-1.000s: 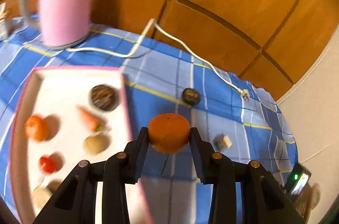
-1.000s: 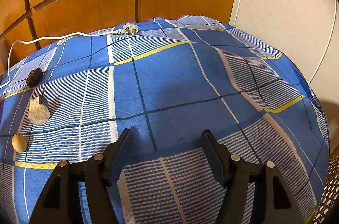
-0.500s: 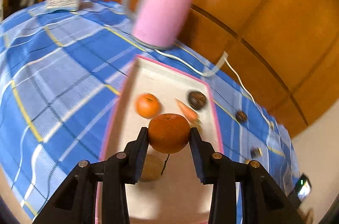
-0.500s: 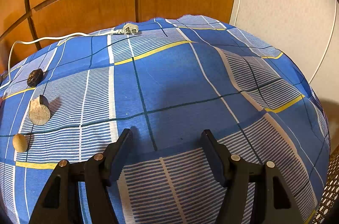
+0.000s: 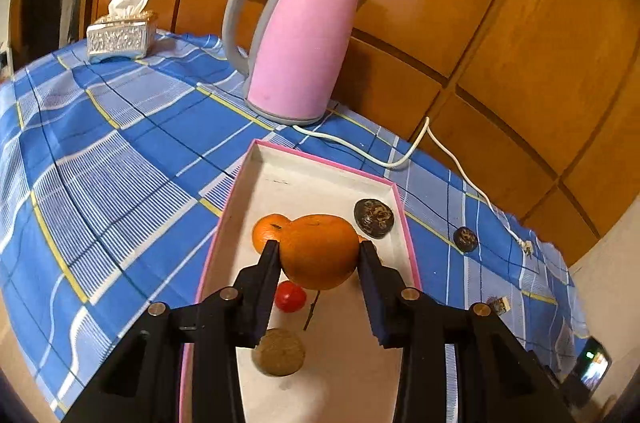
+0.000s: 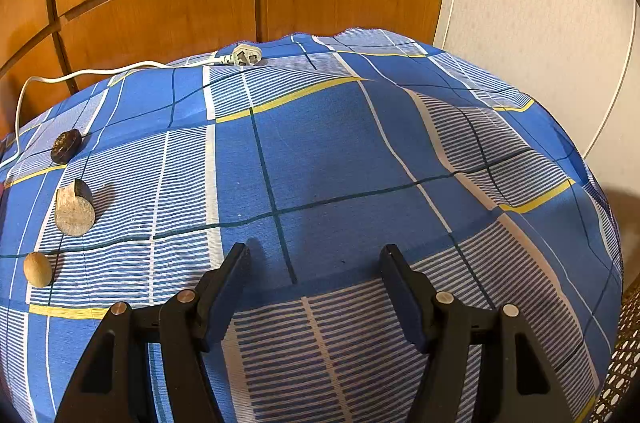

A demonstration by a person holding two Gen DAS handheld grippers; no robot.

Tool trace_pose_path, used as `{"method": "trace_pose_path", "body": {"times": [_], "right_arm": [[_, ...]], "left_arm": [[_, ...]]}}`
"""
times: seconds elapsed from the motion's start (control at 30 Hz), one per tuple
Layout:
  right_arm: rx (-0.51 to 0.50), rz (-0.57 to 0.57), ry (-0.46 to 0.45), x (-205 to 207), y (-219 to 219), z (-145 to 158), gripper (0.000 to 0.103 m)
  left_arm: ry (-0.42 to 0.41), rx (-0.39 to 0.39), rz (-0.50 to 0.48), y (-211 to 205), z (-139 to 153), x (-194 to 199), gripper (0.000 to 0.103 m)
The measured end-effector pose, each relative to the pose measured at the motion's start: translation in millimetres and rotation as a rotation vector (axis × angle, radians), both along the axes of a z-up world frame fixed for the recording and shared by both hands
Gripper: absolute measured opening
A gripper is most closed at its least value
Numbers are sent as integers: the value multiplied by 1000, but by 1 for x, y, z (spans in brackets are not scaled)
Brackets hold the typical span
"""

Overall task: Organize fruits
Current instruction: 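Carry the small orange fruit into the tray and open the left tool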

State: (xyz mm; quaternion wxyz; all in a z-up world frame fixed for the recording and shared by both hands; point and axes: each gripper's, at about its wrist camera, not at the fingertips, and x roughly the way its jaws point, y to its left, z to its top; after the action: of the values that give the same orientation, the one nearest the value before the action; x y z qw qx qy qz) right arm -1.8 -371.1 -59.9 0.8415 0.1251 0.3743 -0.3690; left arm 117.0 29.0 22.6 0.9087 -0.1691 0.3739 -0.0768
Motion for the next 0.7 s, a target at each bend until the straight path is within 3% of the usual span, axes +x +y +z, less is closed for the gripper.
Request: {"method": "trace_pose_path", "body": {"times": [0.23, 0.43, 0.7], "right_arm": [[1, 0, 0, 0, 0, 0, 68], [0, 0, 0, 0, 0, 0, 68], [0, 0, -1, 0, 0, 0, 68]], "left_arm": [[45, -53, 80, -8, -5, 28, 40], [50, -3, 82, -24, -6, 65, 40], [145, 52, 97, -33, -38, 112, 40]]}}
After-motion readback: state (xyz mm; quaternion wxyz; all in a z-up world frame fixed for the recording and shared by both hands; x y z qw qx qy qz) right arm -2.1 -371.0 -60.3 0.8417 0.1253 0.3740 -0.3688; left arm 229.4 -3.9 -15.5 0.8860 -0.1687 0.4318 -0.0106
